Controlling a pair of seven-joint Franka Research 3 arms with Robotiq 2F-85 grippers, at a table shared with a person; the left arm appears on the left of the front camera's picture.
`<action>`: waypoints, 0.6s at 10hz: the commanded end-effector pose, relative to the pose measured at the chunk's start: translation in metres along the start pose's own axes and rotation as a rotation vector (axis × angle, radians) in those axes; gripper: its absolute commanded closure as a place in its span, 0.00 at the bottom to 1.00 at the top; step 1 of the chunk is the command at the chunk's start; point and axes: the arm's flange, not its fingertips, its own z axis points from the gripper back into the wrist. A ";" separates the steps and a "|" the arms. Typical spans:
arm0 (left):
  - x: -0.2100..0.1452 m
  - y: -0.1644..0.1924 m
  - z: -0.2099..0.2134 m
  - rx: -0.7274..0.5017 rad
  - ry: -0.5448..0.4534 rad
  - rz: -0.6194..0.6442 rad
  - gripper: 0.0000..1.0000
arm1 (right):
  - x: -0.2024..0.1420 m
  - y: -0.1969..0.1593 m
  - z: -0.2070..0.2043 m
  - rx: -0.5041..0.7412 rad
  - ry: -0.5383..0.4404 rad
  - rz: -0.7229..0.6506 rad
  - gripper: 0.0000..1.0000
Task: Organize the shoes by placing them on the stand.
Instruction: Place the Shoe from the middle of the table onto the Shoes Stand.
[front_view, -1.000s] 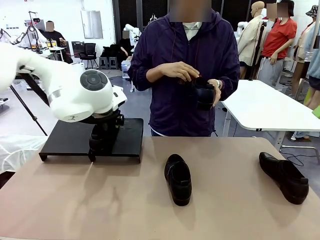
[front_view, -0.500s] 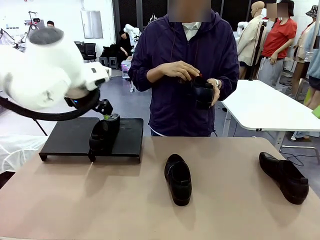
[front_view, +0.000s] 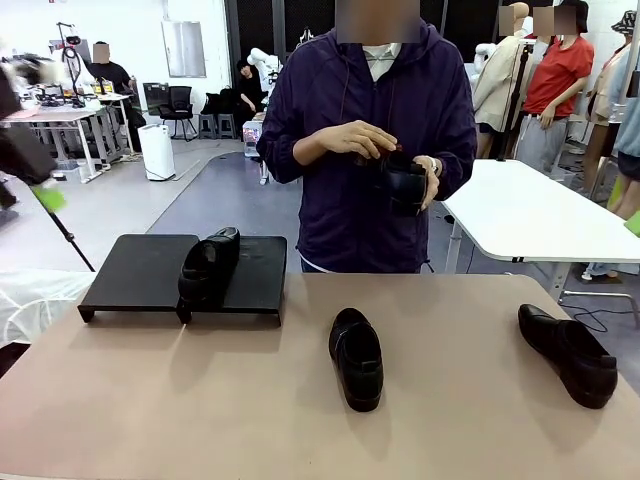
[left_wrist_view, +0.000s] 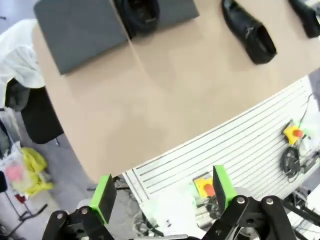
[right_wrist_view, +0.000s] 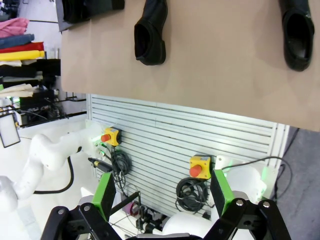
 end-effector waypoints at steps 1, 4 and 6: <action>-0.052 -0.012 -0.019 0.006 -0.159 0.125 0.00 | 0.000 0.000 0.002 0.016 0.001 0.024 0.00; -0.137 -0.046 -0.058 0.076 -0.328 0.264 0.00 | 0.000 0.000 0.002 0.016 0.001 0.024 0.00; -0.150 -0.035 -0.068 0.148 -0.283 0.275 0.00 | 0.000 0.000 0.002 0.016 0.001 0.024 0.00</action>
